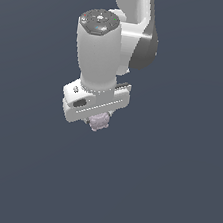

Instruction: Pick up the object and move it to a goal position.

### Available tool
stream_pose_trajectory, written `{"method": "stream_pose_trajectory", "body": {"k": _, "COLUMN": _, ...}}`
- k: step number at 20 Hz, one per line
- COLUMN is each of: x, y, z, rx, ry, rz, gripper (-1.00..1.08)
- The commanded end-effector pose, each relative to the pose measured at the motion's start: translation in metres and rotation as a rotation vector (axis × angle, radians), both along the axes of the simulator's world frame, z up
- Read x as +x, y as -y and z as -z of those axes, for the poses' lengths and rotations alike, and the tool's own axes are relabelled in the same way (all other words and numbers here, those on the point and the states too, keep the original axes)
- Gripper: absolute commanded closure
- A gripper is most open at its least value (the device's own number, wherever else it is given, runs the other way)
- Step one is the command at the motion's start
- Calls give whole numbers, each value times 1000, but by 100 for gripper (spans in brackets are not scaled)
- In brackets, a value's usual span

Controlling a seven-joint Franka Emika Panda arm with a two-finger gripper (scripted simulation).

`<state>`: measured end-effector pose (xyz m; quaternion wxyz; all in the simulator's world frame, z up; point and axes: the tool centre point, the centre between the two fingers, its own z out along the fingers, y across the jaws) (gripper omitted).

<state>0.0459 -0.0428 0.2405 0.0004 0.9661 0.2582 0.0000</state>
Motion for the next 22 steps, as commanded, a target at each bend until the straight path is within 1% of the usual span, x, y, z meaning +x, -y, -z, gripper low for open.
{"method": "stream_pose_trajectory", "body": {"k": 1, "x": -5, "y": -5, "z": -29, "rx": 0, "ry": -1, "rz": 0, "gripper": 108}}
{"method": "stream_pose_trajectory", "body": {"k": 7, "x": -13, "y": -17, "z": -90, "rx": 1, "ry": 0, "rz": 0, "gripper": 108}}
{"method": "stream_pose_trajectory", "body": {"k": 11, "x": -15, "y": -22, "z": -119, "rx": 1, "ry": 0, "rz": 0, "gripper": 108}}
{"method": "stream_pose_trajectory", "body": {"k": 16, "x": -17, "y": -25, "z": -141, "rx": 1, "ry": 0, "rz": 0, "gripper": 108}}
{"method": "stream_pose_trajectory", "body": {"k": 22, "x": -16, "y": -27, "z": -148, "rx": 1, "ry": 0, "rz": 0, "gripper": 108}}
